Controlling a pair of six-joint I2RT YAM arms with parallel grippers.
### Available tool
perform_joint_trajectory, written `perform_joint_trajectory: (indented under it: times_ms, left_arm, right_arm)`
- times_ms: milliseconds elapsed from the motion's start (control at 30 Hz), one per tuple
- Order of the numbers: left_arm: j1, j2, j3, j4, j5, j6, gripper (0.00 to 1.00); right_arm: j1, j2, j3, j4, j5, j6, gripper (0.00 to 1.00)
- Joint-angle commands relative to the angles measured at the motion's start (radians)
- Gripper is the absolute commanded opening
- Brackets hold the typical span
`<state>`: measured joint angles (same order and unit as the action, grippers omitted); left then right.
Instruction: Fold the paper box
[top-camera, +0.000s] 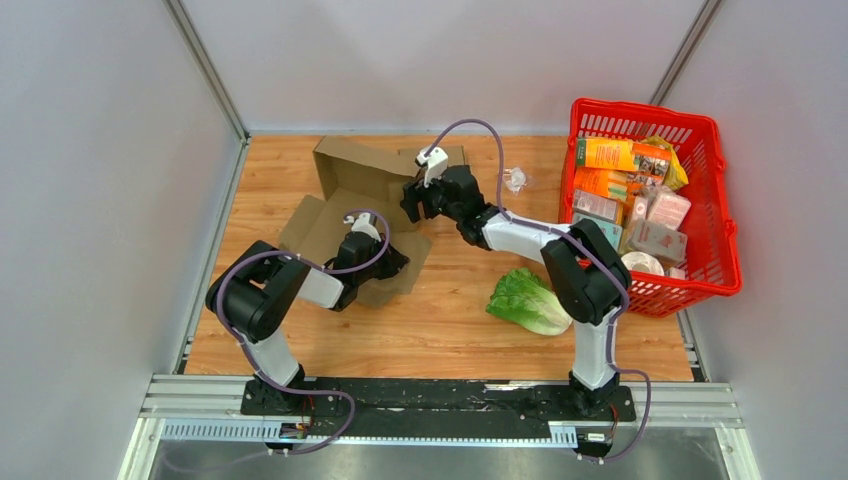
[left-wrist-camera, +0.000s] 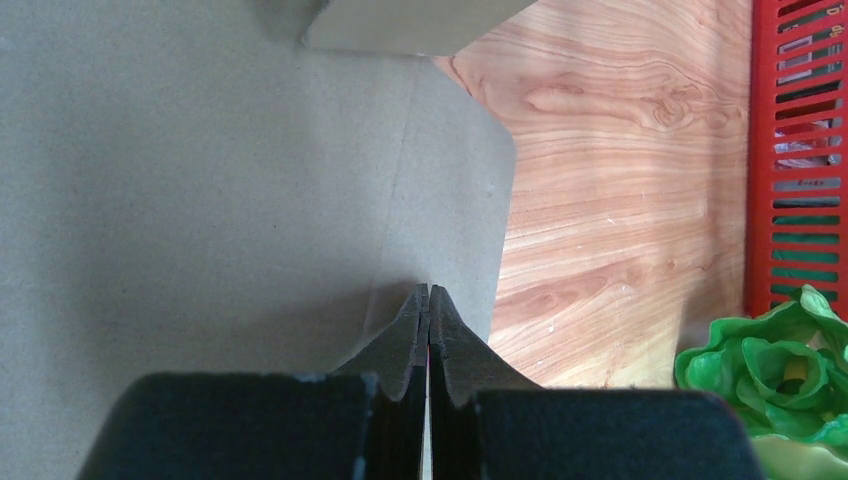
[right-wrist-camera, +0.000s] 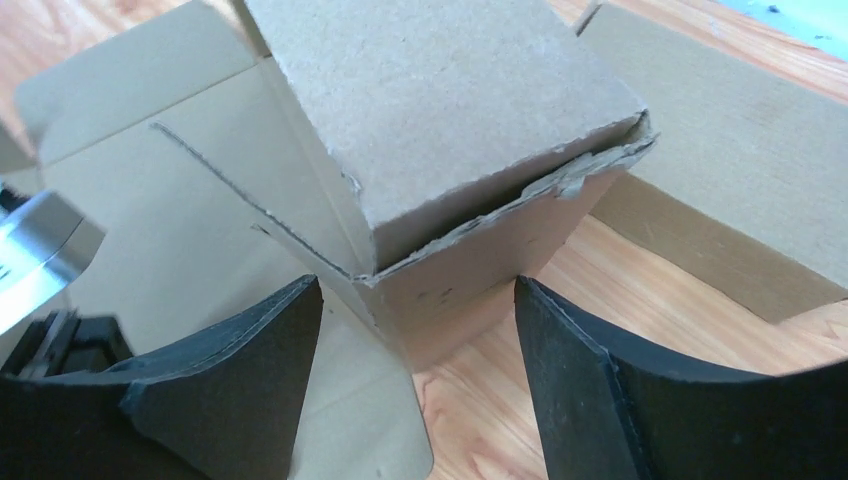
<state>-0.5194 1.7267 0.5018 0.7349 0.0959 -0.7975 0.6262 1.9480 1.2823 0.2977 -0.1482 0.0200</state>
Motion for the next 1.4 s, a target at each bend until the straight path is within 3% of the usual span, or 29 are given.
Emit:
perform_joint_trajectory:
  times_ms: [0, 233, 367, 467, 500, 600, 667, 700, 733, 800, 833, 933, 1000, 1167, 1267, 1300, 1367]
  left_arm:
    - [-0.001, 0.034, -0.017, -0.054, 0.011, 0.026, 0.0]
    - [-0.001, 0.039, -0.019, -0.046, 0.01, 0.029, 0.0]
    - [-0.001, 0.033, -0.023, -0.045, 0.005, 0.032, 0.0]
    - [-0.001, 0.025, -0.026, -0.035, 0.01, 0.041, 0.0]
    - [-0.002, 0.021, -0.029, -0.032, 0.008, 0.044, 0.0]
    - [-0.002, -0.039, -0.054, -0.022, -0.004, 0.07, 0.05]
    - [-0.002, -0.159, -0.097, -0.029, -0.019, 0.096, 0.11]
    - [-0.002, -0.214, -0.106, -0.06, -0.039, 0.109, 0.18]
    - [-0.002, -0.346, -0.097, -0.191, -0.056, 0.122, 0.21]
    - [-0.001, -0.563, -0.077, -0.351, -0.141, 0.178, 0.3]
    - [-0.001, -0.632, -0.039, -0.54, -0.195, 0.193, 0.33]
    - [0.005, -0.829, 0.032, -0.855, -0.47, 0.205, 0.34]
    - [0.007, -0.927, 0.017, -0.884, -0.55, 0.233, 0.36]
    - [0.007, -1.026, -0.054, -0.939, -0.542, 0.238, 0.38]
    - [0.009, -1.033, -0.049, -1.002, -0.656, 0.222, 0.56]
    - [0.009, -1.012, -0.04, -1.005, -0.674, 0.228, 0.66]
    - [0.009, -0.969, -0.011, -0.973, -0.685, 0.262, 0.69]
  right_arm:
    - [0.033, 0.04, 0.008, 0.135, 0.203, 0.058, 0.75]
    - [0.115, 0.1, 0.055, 0.169, 0.571, 0.049, 0.71]
    - [0.121, 0.126, 0.071, 0.196, 0.608, 0.083, 0.6]
    - [0.13, 0.149, 0.092, 0.208, 0.631, 0.077, 0.42]
    - [0.133, 0.155, 0.098, 0.212, 0.639, 0.071, 0.29]
    - [0.135, 0.173, 0.121, 0.212, 0.662, 0.058, 0.17]
    - [0.132, 0.167, 0.112, 0.215, 0.665, 0.029, 0.12]
    - [0.126, 0.157, 0.104, 0.215, 0.655, 0.021, 0.05]
    - [0.121, 0.152, 0.097, 0.216, 0.612, 0.012, 0.0]
    - [0.1, 0.12, 0.055, 0.221, 0.555, -0.009, 0.0]
    - [0.09, 0.108, 0.04, 0.225, 0.5, -0.015, 0.0]
    - [0.057, 0.066, 0.003, 0.186, 0.397, -0.017, 0.0]
    - [0.024, 0.049, -0.021, 0.184, 0.337, -0.002, 0.0]
    - [-0.008, 0.025, -0.05, 0.162, 0.227, 0.008, 0.0]
    - [-0.006, 0.012, -0.066, 0.159, 0.219, 0.0, 0.0]
    - [-0.006, 0.003, -0.07, 0.156, 0.223, 0.0, 0.0]
    - [-0.008, 0.002, -0.075, 0.155, 0.217, -0.002, 0.0]
